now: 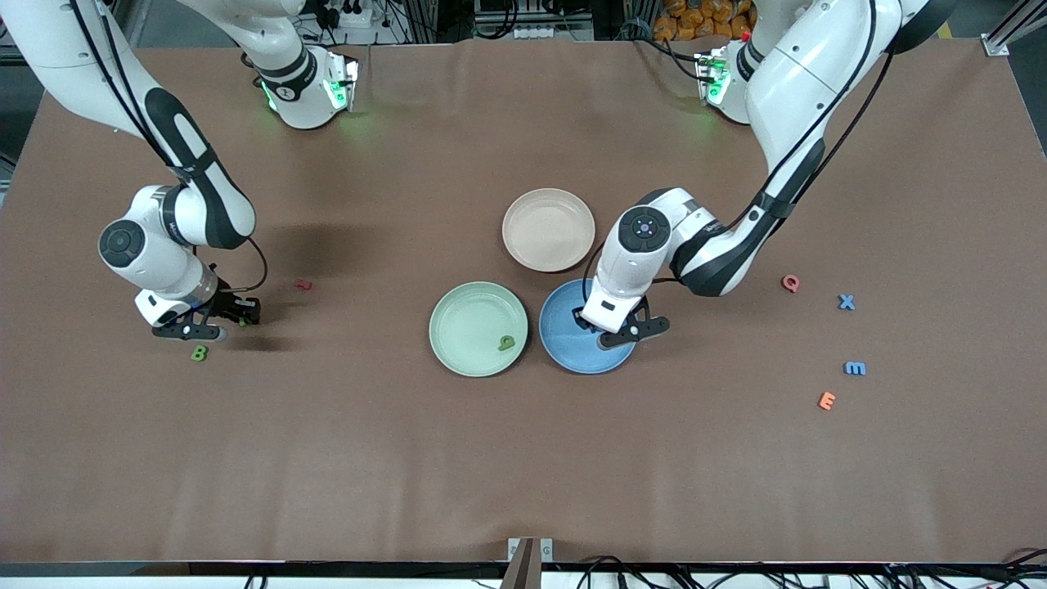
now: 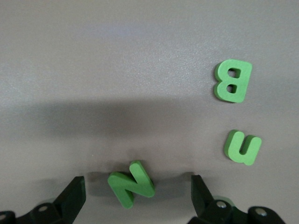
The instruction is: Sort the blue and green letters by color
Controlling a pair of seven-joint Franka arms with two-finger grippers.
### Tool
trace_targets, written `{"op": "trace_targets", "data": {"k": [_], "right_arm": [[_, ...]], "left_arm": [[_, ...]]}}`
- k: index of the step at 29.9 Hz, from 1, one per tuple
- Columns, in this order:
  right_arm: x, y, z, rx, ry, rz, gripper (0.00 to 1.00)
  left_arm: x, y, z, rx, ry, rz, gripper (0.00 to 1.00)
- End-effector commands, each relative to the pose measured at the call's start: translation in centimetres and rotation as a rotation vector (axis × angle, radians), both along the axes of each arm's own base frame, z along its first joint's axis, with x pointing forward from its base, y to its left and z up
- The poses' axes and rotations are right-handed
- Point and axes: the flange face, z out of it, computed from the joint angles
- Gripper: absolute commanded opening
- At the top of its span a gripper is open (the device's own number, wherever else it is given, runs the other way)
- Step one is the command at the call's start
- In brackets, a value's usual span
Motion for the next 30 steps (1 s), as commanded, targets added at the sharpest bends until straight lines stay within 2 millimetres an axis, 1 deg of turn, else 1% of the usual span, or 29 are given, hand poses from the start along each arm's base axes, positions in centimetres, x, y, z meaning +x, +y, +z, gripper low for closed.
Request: {"op": "trace_targets", "data": {"k": [1, 4, 9, 12, 14, 16, 21, 22, 24, 27, 30], "right_arm": [[0.0, 0.0, 0.3, -0.005, -0.006, 0.012, 0.0], [0.6, -0.2, 1.1, -0.008, -0.016, 0.009, 0.0], [2.1, -0.3, 3.6, -0.011, 0.004, 0.007, 0.0], [3.3, 0.0, 5.2, -0.008, 0.043, 0.003, 0.0], [4.0, 0.1, 6.6, -0.004, 0.064, -0.001, 0.0], [4.7, 0.7, 7.4, -0.002, 0.076, 0.005, 0.0], [6.4, 3.9, 9.5, -0.003, 0.066, -0.013, 0.01], [6.8, 4.6, 9.9, -0.004, 0.06, -0.019, 0.01], [7.3, 6.0, 10.3, -0.005, 0.06, -0.037, 0.01], [8.0, 8.9, 11.0, -0.006, 0.055, -0.044, 0.01], [8.4, 11.9, 11.2, -0.005, 0.046, -0.062, 0.01]], "left_arm": [[0.8, 0.0, 0.3, 0.019, -0.016, 0.01, 1.0], [0.8, 0.0, 0.4, 0.02, -0.019, 0.008, 1.0], [0.9, 0.4, 0.4, 0.028, -0.018, 0.007, 1.0], [1.2, 1.2, 0.5, 0.054, -0.008, 0.01, 1.0], [1.5, 2.0, 0.7, 0.076, 0.0, -0.004, 1.0], [1.9, 3.1, 1.0, 0.105, 0.012, -0.031, 1.0], [3.7, 7.8, 1.5, 0.175, 0.056, -0.099, 1.0], [4.2, 9.0, 1.7, 0.186, 0.062, -0.115, 1.0], [5.3, 12.0, 2.2, 0.206, 0.081, -0.141, 1.0], [6.7, 16.2, 2.8, 0.218, 0.109, -0.197, 1.0], [6.9, 19.9, 3.1, 0.236, 0.134, -0.234, 1.0]]}}
